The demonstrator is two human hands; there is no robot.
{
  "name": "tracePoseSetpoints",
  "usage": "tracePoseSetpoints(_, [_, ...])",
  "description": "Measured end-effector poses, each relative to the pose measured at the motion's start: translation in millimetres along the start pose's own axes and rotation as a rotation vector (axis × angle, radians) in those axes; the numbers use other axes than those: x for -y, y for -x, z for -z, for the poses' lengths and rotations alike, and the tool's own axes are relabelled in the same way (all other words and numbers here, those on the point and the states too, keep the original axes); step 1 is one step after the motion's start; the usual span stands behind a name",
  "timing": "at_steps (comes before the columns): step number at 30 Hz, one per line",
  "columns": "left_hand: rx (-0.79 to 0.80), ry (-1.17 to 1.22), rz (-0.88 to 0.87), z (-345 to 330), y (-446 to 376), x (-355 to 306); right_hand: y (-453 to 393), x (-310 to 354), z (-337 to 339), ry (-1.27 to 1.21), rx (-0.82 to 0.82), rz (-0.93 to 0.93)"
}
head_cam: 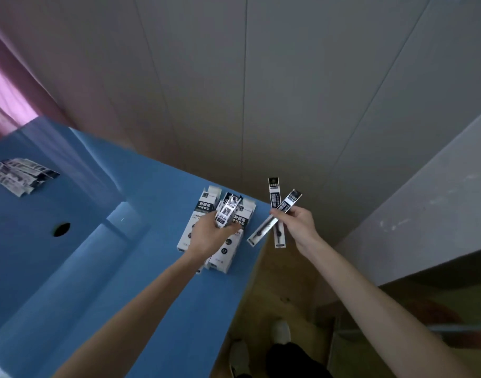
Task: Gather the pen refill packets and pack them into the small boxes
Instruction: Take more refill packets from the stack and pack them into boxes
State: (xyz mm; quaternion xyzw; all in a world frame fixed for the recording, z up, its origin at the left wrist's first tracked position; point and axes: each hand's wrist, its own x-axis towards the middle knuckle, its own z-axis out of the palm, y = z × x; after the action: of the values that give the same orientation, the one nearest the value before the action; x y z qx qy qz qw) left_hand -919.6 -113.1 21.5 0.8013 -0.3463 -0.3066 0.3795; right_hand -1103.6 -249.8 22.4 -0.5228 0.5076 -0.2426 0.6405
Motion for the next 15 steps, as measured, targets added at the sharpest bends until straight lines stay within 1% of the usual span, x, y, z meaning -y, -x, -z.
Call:
tracePoseSetpoints(4, [-0.035,-0.34,-0.071,-18,-17,-3,-32,13,5,0.017,-0.014,0.016])
tracePoseSetpoints(7, [-0.057,-0.531,-0.099,-29,-23,-5,-50,20,12,0.012,-0.011,0.025])
tracePoseSetpoints(9, [-0.05,-0.601,-0.081,-33,-26,-6,-62,25,19,0.028,-0.03,0.023])
tracePoseSetpoints(12, [-0.05,-0.657,-0.071,-37,-32,-5,-77,33,27,-0.012,-0.029,-0.003])
tracePoseSetpoints(15, [-0.035,-0.728,-0.118,-39,-31,-5,-86,37,27,-0.037,-0.02,-0.008])
